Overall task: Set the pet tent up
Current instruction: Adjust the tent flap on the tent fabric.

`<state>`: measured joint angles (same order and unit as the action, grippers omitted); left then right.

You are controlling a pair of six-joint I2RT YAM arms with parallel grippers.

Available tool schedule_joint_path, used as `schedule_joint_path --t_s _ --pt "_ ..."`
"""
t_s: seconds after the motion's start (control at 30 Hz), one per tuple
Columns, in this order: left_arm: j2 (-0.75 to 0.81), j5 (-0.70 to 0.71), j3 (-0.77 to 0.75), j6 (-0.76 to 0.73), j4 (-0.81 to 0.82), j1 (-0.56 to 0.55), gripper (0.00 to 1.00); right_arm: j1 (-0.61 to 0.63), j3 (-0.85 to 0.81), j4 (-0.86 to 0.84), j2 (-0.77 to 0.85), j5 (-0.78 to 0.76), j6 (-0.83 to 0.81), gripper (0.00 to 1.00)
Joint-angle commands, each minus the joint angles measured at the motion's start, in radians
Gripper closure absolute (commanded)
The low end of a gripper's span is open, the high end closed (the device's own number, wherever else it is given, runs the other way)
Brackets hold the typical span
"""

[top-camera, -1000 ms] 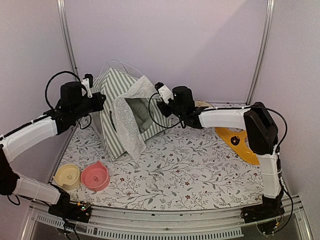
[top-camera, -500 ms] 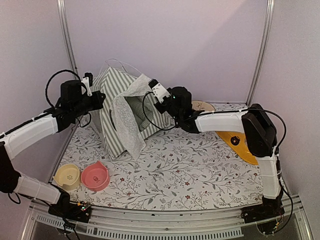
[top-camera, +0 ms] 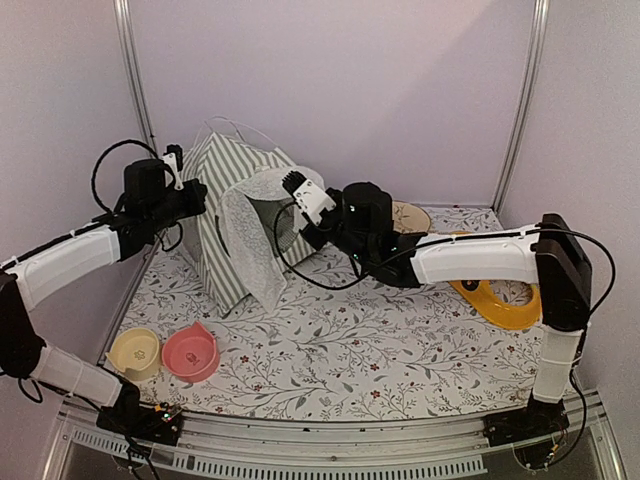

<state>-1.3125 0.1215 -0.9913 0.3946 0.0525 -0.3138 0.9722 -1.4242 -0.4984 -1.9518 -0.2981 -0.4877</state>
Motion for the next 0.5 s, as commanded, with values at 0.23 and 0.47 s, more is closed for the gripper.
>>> schedule_joint_path --t_s 0.23,0.47 --pt "-0.118 0.010 -0.143 -0.014 0.037 0.078 1.00 0.027 -0.007 0.363 0.095 0.174 0.315 0.78" --pt "-0.147 0.002 -0.185 -0.068 -0.007 0.118 0.77 0.026 0.027 0.493 0.156 0.248 0.423 0.50"
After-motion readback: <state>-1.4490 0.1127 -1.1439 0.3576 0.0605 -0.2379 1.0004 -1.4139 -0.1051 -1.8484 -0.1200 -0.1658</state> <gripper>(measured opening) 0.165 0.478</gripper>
